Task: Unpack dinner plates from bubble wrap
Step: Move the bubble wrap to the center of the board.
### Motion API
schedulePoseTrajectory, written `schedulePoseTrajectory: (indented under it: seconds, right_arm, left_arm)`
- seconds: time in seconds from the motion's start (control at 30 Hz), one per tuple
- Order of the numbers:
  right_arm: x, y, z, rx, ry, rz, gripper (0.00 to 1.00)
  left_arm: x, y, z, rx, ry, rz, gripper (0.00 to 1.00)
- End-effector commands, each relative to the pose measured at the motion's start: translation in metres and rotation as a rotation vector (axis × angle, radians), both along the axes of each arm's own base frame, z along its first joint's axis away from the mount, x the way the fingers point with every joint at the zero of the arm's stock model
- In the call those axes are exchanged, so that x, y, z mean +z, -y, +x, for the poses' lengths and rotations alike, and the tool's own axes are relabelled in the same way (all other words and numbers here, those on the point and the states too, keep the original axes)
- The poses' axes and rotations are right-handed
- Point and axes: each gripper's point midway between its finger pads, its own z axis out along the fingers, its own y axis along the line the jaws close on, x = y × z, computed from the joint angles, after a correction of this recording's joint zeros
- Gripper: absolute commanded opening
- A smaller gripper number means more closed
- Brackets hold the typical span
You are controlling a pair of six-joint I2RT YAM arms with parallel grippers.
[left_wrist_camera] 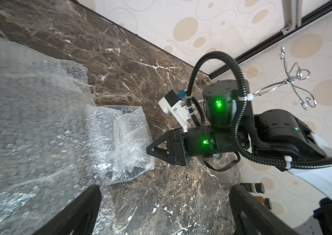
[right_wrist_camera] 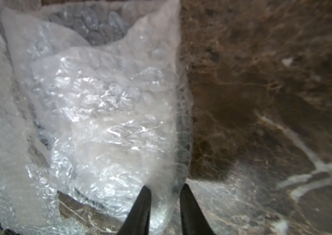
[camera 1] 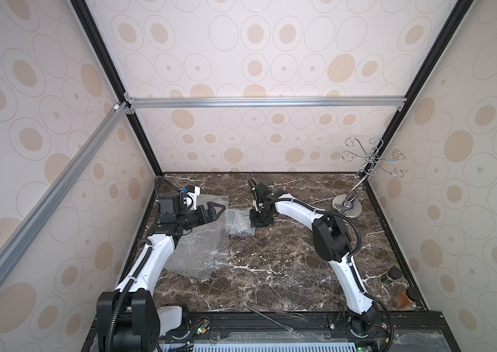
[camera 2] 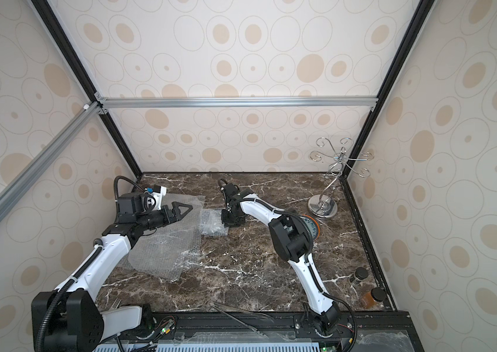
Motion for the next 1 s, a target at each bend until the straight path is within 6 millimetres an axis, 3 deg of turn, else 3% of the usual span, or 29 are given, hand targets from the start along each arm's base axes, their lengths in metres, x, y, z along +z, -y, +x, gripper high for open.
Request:
schedulePoseTrajectory:
  seconds: [0.0, 0.27, 0.63, 0.8, 0.97]
  right_arm:
    - [-0.013, 0.002, -0.006, -0.009, -0.019, -0.027, 0.19]
    - [-0.006, 0.016, -0.005, -0.037, 0.007, -0.035, 0.09]
    - [0.010, 0.047, -0.009, -0.136, 0.015, -0.033, 0.08]
    - [0.015, 0.065, -0.014, -0.184, 0.014, -0.047, 0.06]
    - [0.020, 0.085, -0.022, -0.218, 0.034, -0.053, 0.06]
  left_arm:
    - [0.005, -0.015, 0.005, 0.057, 0.018, 0.056, 0.99]
    - [0.002, -0.020, 0.006, 0.087, 0.020, 0.065, 0.99]
    - [-0.018, -0.036, 0.009, 0.179, -0.043, 0.149, 0.99]
    - [-0.036, -0.046, 0.006, 0.274, -0.098, 0.221, 0.99]
    - [-0.042, -0.040, -0.001, 0.289, -0.095, 0.192, 0.99]
